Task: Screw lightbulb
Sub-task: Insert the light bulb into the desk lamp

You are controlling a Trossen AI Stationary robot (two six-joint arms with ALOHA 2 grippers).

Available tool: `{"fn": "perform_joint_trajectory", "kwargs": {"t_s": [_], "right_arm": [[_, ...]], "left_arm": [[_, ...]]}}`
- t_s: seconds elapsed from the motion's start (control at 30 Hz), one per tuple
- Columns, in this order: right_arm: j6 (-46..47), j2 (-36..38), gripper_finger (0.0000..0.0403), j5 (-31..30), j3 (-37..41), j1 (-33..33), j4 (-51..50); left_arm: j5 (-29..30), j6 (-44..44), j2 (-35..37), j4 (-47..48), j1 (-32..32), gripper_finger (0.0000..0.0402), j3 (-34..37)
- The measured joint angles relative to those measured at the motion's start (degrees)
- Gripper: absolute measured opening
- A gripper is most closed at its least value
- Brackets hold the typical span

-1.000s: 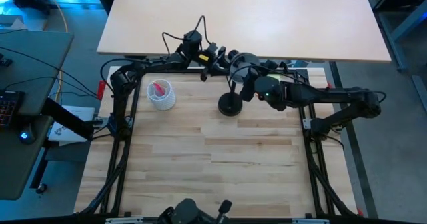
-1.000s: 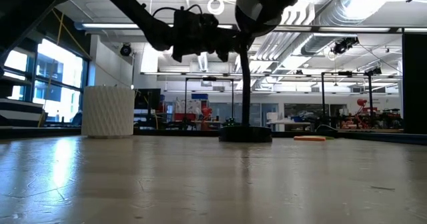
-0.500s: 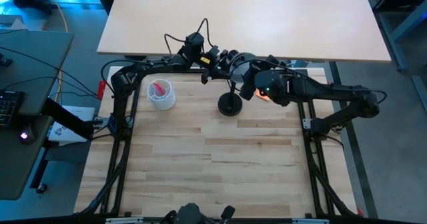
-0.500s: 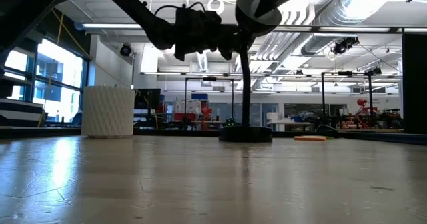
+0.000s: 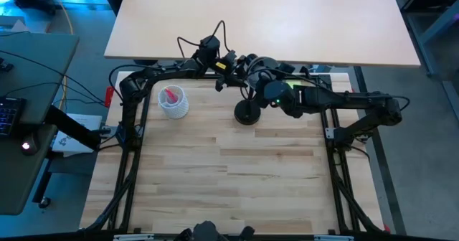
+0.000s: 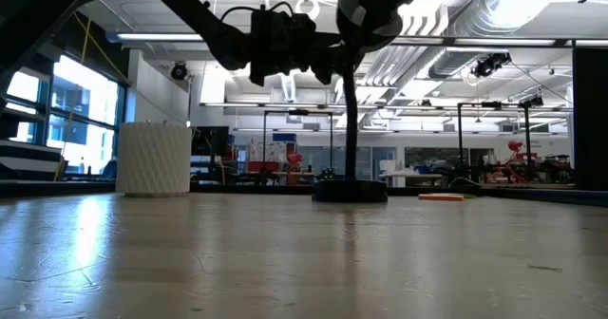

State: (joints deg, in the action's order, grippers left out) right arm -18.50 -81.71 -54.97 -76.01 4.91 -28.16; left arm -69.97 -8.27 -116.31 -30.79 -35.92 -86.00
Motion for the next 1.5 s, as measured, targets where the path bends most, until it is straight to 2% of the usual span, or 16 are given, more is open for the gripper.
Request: {"fn": "perform_joint_trajectory", "kwargs": {"t_s": [0.57,0.8,0.97,1.23,1.37,1.5], "right_arm": [[0.6,0.0,0.0257,2.2,-0.1,2.2,0.0],[6.1,0.0,0.0257,-0.2,-1.1,2.4,-3.6],[9.4,0.0,0.0257,-0.5,-4.4,2.5,-7.9],[9.6,0.0,0.0257,4.3,-4.9,2.7,-8.4],[9.5,0.0,0.0257,5.1,-4.8,3.6,-8.1],[9.4,0.0,0.0257,6.0,-4.8,4.6,-7.5]], "left_arm": [[-2.0,-0.6,0.0,-1.4,2.3,0.0154,0.0],[-1.9,-0.2,0.0,-1.6,2.1,0.0154,0.0],[-0.8,3.9,0.0,2.9,0.5,0.0154,0.0],[3.8,13.0,0.0,15.2,-6.4,0.0154,0.0],[2.9,16.1,0.0,13.0,-9.3,0.0154,0.0],[3.2,10.2,-0.4,2.7,-11.8,0.0154,0.0]]}}
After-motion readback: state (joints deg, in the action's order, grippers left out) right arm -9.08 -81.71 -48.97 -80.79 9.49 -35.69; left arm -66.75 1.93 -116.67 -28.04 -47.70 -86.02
